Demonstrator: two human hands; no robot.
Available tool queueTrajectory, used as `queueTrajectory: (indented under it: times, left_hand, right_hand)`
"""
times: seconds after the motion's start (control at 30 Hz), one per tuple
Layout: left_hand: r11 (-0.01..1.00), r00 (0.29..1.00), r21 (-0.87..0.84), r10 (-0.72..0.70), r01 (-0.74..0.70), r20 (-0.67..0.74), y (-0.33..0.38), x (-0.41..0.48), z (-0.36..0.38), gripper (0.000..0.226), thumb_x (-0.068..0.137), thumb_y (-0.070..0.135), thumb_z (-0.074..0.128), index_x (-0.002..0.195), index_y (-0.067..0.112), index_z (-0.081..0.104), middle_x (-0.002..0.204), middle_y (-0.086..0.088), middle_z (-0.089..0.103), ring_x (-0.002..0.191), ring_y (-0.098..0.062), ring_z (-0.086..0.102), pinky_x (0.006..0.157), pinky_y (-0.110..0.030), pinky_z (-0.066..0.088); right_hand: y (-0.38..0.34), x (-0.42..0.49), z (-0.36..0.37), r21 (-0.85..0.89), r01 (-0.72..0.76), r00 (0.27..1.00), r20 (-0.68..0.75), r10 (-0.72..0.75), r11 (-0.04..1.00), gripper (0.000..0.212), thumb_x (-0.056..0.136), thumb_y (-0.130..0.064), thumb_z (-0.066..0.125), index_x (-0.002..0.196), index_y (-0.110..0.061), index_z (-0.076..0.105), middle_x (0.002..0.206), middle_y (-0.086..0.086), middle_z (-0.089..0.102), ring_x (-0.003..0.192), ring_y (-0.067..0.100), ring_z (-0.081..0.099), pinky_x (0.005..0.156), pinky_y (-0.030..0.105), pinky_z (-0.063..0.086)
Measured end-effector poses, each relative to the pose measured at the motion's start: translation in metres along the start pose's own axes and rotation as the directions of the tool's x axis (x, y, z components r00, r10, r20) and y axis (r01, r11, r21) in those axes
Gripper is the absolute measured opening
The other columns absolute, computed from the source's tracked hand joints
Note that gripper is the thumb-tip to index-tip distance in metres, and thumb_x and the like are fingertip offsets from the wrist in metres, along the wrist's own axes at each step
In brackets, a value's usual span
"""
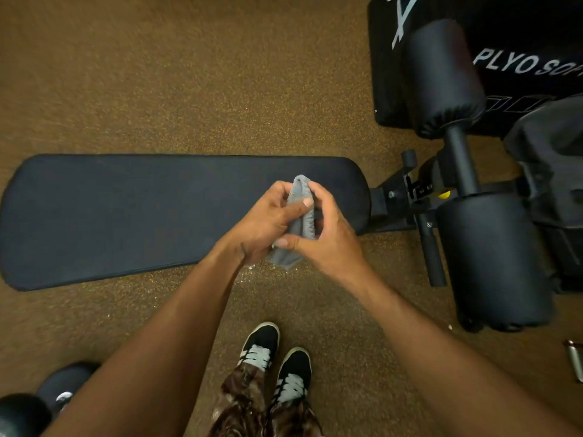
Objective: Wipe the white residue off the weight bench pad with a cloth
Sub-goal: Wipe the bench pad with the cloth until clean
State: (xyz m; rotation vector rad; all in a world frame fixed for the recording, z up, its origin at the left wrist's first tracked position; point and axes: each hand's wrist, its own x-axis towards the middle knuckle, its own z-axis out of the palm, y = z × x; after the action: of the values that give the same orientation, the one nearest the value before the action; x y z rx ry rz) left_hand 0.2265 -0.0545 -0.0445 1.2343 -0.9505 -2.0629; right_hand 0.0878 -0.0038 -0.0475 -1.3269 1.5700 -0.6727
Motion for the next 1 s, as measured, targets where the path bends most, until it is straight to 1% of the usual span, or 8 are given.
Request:
queueTrajectory:
  times: [0.13,0.27,0.37,0.43,0.5,0.67,0.87,1.0]
  left_hand:
    - [0.993,1.000,0.113,0.026,-0.024,-0.016,0.009,-0.004,-0.022,0.031,0.089,0.025,0.077,0.102,0.011,0.053,0.095,-0.014,0.068,0.084,-0.028,0.067,0.074,-0.042,0.055]
    - [0.920,0.999,0.392,0.034,-0.029,-0.007,0.024,-0.008,-0.040,0.037,0.078,0.027,0.087,0.098,0.015,0.058,0.091,0.002,0.069,0.082,-0.014,0.066,0.071,-0.032,0.054]
    - [0.379,0.998,0.924,0.057,-0.045,0.026,0.031,-0.007,-0.054,0.023,0.083,0.026,0.082,0.088,0.028,0.059,0.083,0.007,0.065,0.084,-0.018,0.065,0.068,-0.034,0.048]
    - [0.181,0.998,0.983,0.062,-0.029,0.018,0.037,-0.010,-0.061,0.024,0.084,0.032,0.078,0.074,0.030,0.057,0.072,0.009,0.061,0.078,-0.019,0.062,0.060,-0.032,0.041]
    - [0.196,0.997,0.981,0.080,-0.006,-0.010,0.044,-0.014,-0.068,0.030,0.082,0.041,0.079,0.065,0.029,0.057,0.064,0.009,0.058,0.067,-0.014,0.056,0.057,-0.030,0.036]
    - [0.519,0.993,0.848,0.097,-0.106,0.065,0.063,-0.020,-0.065,0.006,0.082,0.031,0.082,0.083,0.031,0.077,0.076,0.014,0.073,0.070,0.002,0.063,0.064,-0.016,0.045]
    - [0.680,0.982,0.715,0.039,-0.162,0.186,0.079,-0.031,-0.028,0.047,0.067,0.053,0.088,0.070,0.011,0.066,0.060,0.012,0.062,0.059,0.000,0.054,0.054,-0.014,0.039]
    - [0.684,0.974,0.711,-0.009,-0.161,0.228,0.080,-0.036,0.006,0.013,0.083,0.036,0.076,0.078,0.024,0.077,0.070,0.015,0.071,0.066,0.003,0.061,0.065,-0.017,0.046]
  right_hand:
    - [-0.014,0.006,-0.012,0.078,-0.054,0.998,0.017,0.053,0.995,0.057,0.093,-0.023,0.068,0.146,-0.032,0.048,0.124,-0.009,0.067,0.110,0.003,0.064,0.090,0.028,0.055]
    - [-0.022,0.009,-0.028,-0.146,-0.090,0.991,-0.109,0.074,0.985,0.033,0.094,-0.021,0.064,0.127,-0.026,0.065,0.110,-0.011,0.071,0.097,0.003,0.065,0.073,0.007,0.046]
    - [-0.025,0.010,-0.041,-0.309,-0.105,0.986,-0.154,0.059,0.945,0.019,0.095,-0.021,0.063,0.111,-0.025,0.071,0.101,-0.011,0.071,0.090,0.006,0.063,0.069,0.015,0.047]
    - [-0.024,0.008,-0.058,-0.337,-0.118,0.989,-0.126,0.079,0.934,0.016,0.094,-0.022,0.066,0.108,-0.026,0.073,0.101,-0.011,0.071,0.092,0.006,0.062,0.075,0.022,0.047]
    - [-0.024,0.005,-0.079,-0.299,-0.145,0.988,-0.088,0.124,0.943,0.012,0.091,-0.028,0.071,0.103,-0.025,0.074,0.096,-0.013,0.070,0.089,0.005,0.062,0.074,0.024,0.046]
    - [-0.030,-0.018,-0.122,-0.177,-0.169,0.985,-0.073,0.158,0.970,0.013,0.086,-0.029,0.077,0.092,-0.019,0.073,0.086,-0.008,0.069,0.076,-0.001,0.060,0.064,0.011,0.044]
    - [-0.042,-0.073,-0.157,-0.093,-0.257,0.952,-0.198,0.235,0.962,0.007,0.089,-0.028,0.074,0.092,-0.024,0.069,0.087,-0.009,0.068,0.077,-0.003,0.058,0.064,0.015,0.043]
    - [-0.048,-0.104,-0.180,-0.115,-0.313,0.925,-0.263,0.275,0.943,0.006,0.092,-0.024,0.070,0.096,-0.024,0.065,0.089,-0.011,0.063,0.081,0.003,0.056,0.068,0.021,0.042]
